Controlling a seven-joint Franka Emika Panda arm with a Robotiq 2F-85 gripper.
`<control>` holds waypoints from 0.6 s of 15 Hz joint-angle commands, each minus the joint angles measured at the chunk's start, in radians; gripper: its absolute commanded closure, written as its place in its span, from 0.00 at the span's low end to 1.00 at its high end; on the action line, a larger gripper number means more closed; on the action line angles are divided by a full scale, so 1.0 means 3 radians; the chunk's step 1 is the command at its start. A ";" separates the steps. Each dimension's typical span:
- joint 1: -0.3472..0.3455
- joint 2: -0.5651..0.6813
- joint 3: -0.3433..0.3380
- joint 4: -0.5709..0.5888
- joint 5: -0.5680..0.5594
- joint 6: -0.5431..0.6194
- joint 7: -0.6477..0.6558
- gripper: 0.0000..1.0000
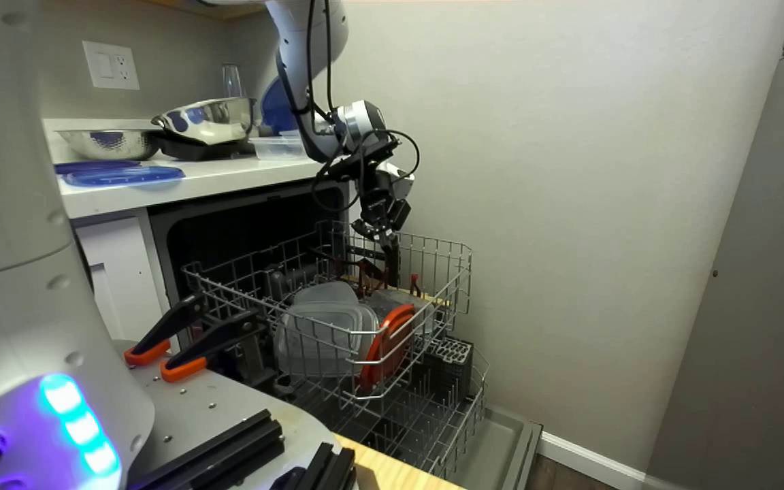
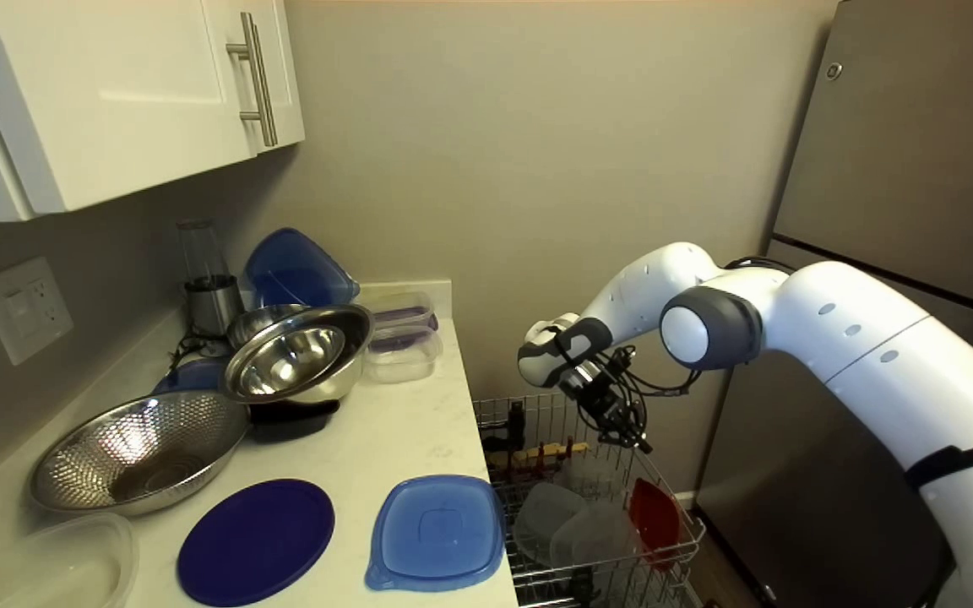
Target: Put the red lid on the top dishrack of the dishwasher.
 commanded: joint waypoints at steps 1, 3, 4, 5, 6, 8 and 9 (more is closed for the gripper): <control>-0.0068 -0.0306 0.0073 -0.0331 0.0071 0.0174 -0.0118 0.99; -0.0064 -0.0377 0.0078 -0.0396 0.0071 0.0218 -0.0116 0.99; -0.0059 -0.0416 0.0072 -0.0440 0.0065 0.0227 -0.0100 0.99; -0.0059 -0.0443 0.0071 -0.0473 0.0062 0.0231 -0.0096 0.99; -0.0063 -0.0468 0.0070 -0.0505 0.0063 0.0227 -0.0096 0.99; -0.0073 -0.0498 0.0071 -0.0559 0.0068 0.0218 -0.0094 0.99; -0.0079 -0.0517 0.0073 -0.0589 0.0071 0.0221 -0.0097 0.99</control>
